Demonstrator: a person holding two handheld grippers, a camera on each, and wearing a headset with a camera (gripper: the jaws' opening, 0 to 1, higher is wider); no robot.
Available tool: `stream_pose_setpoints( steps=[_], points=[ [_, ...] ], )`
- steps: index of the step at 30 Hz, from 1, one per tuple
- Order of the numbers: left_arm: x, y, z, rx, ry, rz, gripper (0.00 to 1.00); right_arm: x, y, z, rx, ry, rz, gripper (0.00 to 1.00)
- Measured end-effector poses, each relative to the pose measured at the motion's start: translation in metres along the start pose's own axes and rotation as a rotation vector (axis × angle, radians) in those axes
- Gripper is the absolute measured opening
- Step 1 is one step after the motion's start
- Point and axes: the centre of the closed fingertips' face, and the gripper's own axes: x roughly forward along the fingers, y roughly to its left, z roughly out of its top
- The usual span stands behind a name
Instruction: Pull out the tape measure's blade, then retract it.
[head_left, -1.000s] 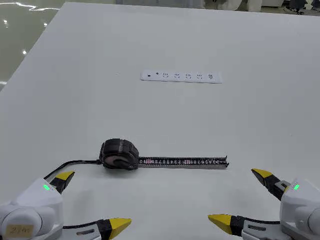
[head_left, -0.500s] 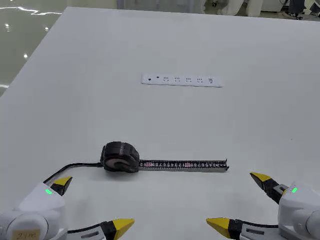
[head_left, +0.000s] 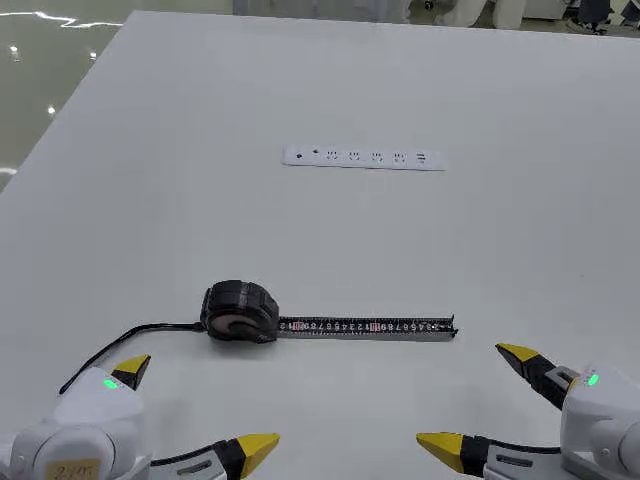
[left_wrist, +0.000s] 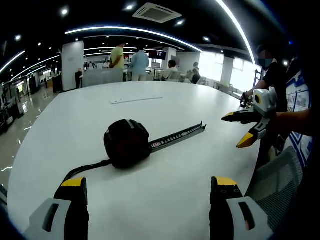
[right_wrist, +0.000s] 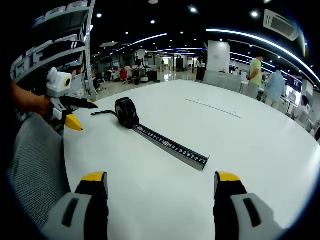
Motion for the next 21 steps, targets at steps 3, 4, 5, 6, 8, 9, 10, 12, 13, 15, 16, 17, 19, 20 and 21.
stream_pose_setpoints(
  steps=[3, 4, 5, 6, 8, 9, 10, 12, 13, 15, 16, 17, 19, 20, 21],
  points=[
    [0.001, 0.0, 0.001, -0.006, 0.0, 0.009, 1.0, 0.0, -0.001, -0.002, -0.011, -0.001, 0.011, 0.87],
    [0.001, 0.0, 0.001, -0.006, 0.0, 0.009, 1.0, 0.0, -0.001, -0.002, -0.011, -0.001, 0.012, 0.86],
    [0.001, 0.0, 0.001, -0.006, 0.0, 0.01, 1.0, 0.0, -0.001, -0.002, -0.011, -0.001, 0.012, 0.86],
    [0.001, 0.0, 0.001, -0.007, -0.001, 0.01, 1.0, 0.0, -0.001, -0.002, -0.011, 0.0, 0.013, 0.85],
    [0.002, 0.0, 0.002, -0.009, -0.001, 0.013, 1.0, 0.0, -0.001, -0.003, -0.017, 0.003, 0.018, 0.84],
    [0.003, -0.001, 0.002, -0.012, -0.002, 0.014, 1.0, 0.001, -0.002, -0.004, -0.021, 0.006, 0.022, 0.83],
    [0.004, -0.001, 0.002, -0.015, -0.003, 0.016, 1.0, 0.001, -0.002, -0.005, -0.026, 0.009, 0.027, 0.83],
    [0.008, 0.0, 0.006, -0.028, -0.008, 0.032, 1.0, 0.003, -0.007, -0.006, -0.053, 0.01, 0.047, 0.81],
    [0.009, 0.001, 0.007, -0.031, -0.01, 0.036, 1.0, 0.004, -0.008, -0.006, -0.059, 0.013, 0.052, 0.8],
    [0.011, 0.002, 0.008, -0.037, -0.011, 0.045, 1.0, 0.005, -0.01, -0.007, -0.072, 0.017, 0.06, 0.77],
    [0.012, 0.003, 0.008, -0.04, -0.011, 0.048, 1.0, 0.006, -0.011, -0.008, -0.075, 0.017, 0.063, 0.76],
    [0.013, 0.003, 0.009, -0.042, -0.011, 0.052, 0.99, 0.006, -0.013, -0.009, -0.076, 0.017, 0.067, 0.75],
    [0.015, 0.004, 0.01, -0.043, -0.015, 0.061, 0.99, 0.008, -0.015, -0.01, -0.081, 0.017, 0.074, 0.73],
    [0.016, 0.005, 0.01, -0.042, -0.014, 0.064, 0.99, 0.008, -0.016, -0.011, -0.082, 0.019, 0.076, 0.72],
    [0.017, 0.005, 0.01, -0.043, -0.013, 0.067, 0.99, 0.009, -0.017, -0.011, -0.084, 0.021, 0.079, 0.71]
  ],
)
